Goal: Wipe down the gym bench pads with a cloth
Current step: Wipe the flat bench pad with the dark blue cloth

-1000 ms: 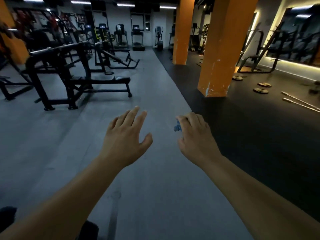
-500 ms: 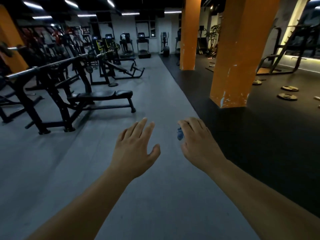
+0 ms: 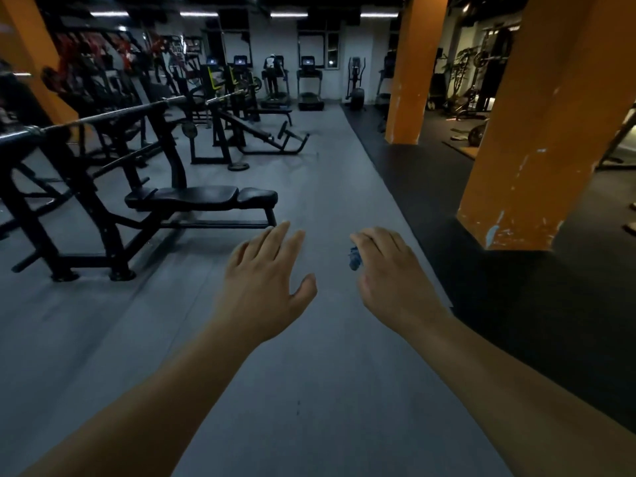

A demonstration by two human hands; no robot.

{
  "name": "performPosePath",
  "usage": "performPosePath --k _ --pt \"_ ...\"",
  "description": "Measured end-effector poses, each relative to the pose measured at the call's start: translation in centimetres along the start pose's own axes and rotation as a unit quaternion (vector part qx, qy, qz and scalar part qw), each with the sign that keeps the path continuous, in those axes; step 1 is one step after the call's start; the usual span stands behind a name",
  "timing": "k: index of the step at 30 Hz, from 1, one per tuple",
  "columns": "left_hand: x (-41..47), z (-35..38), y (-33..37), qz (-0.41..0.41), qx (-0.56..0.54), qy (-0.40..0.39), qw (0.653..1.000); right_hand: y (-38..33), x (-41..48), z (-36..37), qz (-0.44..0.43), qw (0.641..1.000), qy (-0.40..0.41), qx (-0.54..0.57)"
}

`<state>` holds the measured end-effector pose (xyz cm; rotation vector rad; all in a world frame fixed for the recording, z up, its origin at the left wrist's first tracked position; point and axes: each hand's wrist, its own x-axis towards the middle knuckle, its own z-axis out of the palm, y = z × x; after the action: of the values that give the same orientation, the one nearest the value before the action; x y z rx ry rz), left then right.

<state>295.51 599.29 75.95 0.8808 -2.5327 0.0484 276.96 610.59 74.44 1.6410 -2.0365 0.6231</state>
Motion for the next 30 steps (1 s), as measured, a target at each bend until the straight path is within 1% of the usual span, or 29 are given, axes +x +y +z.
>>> performPosePath --k 5,10,13,17,21,23,27,30 --pt "15.7 5.6 -4.2 0.022 -0.01 -0.02 1.0 7.1 12.2 7.5 0.022 1.0 -0.008 0.001" --pt "31.5 13.6 -7.0 0.035 -0.012 -0.009 0.999 16.4 24.1 16.5 0.024 1.0 0.007 -0.007" --pt "41.0 19.0 -8.3 0.031 -0.001 -0.001 1.0 23.2 31.0 22.7 0.019 1.0 0.006 -0.008" --pt "54.3 24.3 -10.4 0.019 0.011 -0.018 1.0 32.2 41.5 29.3 0.027 1.0 -0.01 0.006" --pt "66.1 28.6 -13.0 -0.002 0.01 -0.014 1.0 39.3 51.8 35.4 0.02 0.999 -0.028 0.022" --pt "71.9 31.5 -14.7 -0.003 0.011 -0.018 1.0 42.6 56.8 39.0 0.015 0.999 -0.024 0.023" --pt "84.3 38.7 -18.7 0.0 0.009 -0.007 1.0 49.7 66.6 47.2 0.006 1.0 -0.017 0.019" --pt "94.4 44.7 -21.5 0.01 -0.017 -0.009 1.0 55.3 73.5 53.0 0.015 1.0 -0.022 -0.001"
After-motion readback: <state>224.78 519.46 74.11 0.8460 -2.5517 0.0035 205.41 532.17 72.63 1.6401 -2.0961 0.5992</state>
